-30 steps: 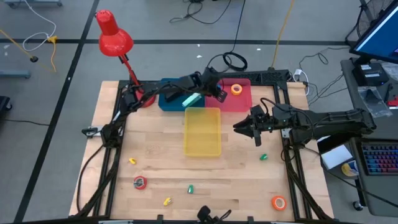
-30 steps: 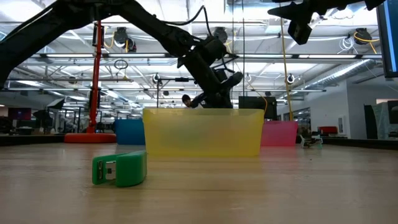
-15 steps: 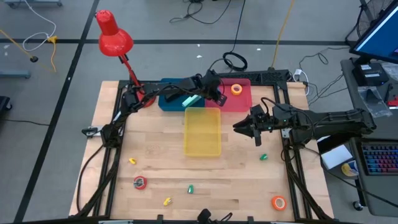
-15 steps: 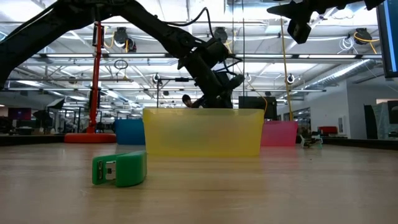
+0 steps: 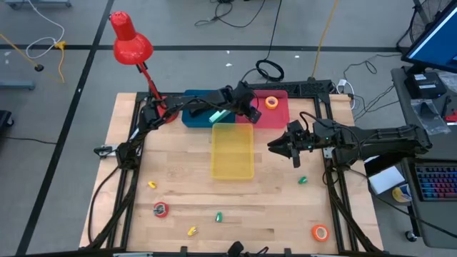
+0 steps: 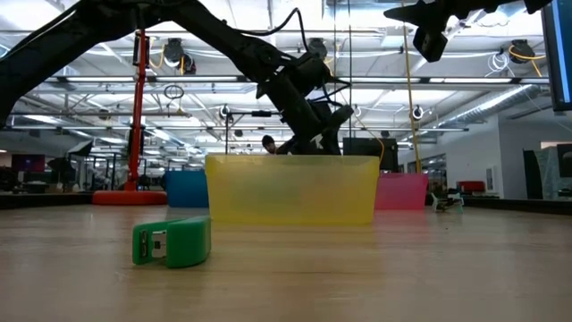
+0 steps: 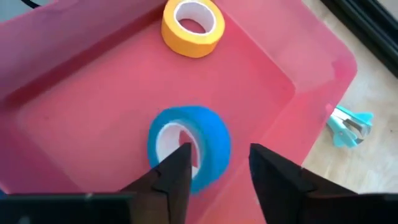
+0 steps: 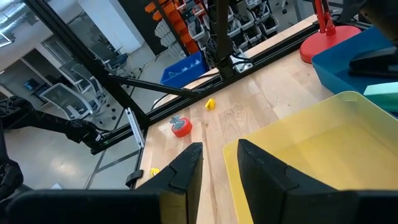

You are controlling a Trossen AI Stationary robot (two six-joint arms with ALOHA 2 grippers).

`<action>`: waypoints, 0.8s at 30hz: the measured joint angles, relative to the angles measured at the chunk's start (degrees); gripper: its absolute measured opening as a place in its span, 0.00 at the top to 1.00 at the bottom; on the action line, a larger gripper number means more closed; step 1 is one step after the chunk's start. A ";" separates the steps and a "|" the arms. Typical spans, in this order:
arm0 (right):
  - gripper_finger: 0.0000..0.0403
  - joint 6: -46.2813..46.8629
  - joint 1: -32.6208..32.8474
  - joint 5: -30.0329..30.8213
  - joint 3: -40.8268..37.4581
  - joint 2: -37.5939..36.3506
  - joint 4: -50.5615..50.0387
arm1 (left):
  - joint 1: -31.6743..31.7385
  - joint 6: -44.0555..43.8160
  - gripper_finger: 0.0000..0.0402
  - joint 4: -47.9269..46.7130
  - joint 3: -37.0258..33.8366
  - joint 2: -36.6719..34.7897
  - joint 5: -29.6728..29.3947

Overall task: Pick and place Stapler, Stapler remover, tape
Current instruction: Put the blue tape into the pink bin, then put the orange tape into the pink bin

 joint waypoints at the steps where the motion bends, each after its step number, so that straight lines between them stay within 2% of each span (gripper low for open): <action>1: 0.77 0.00 0.00 -0.02 0.00 0.00 0.00 | 0.01 0.01 0.58 0.06 0.00 0.00 0.38; 7: 0.77 0.33 0.04 -0.63 0.00 0.00 0.00 | 0.04 -0.01 0.53 -0.01 0.00 -0.02 1.99; 10: 0.77 1.79 0.04 -4.17 0.00 0.00 -0.15 | 0.32 0.79 0.53 -0.33 -0.04 -0.51 4.41; 14: 0.77 6.05 0.07 -11.07 0.00 -0.30 -3.65 | 0.80 2.26 0.53 -1.37 -0.04 -2.77 10.81; 19: 0.77 16.97 1.16 -18.38 -0.02 -1.59 -18.58 | -0.22 6.62 0.53 -7.62 -0.04 -7.02 15.63; 24: 0.77 31.33 6.28 -19.78 -0.02 -3.73 -32.62 | -4.10 12.32 0.53 -12.09 -0.04 -12.06 15.31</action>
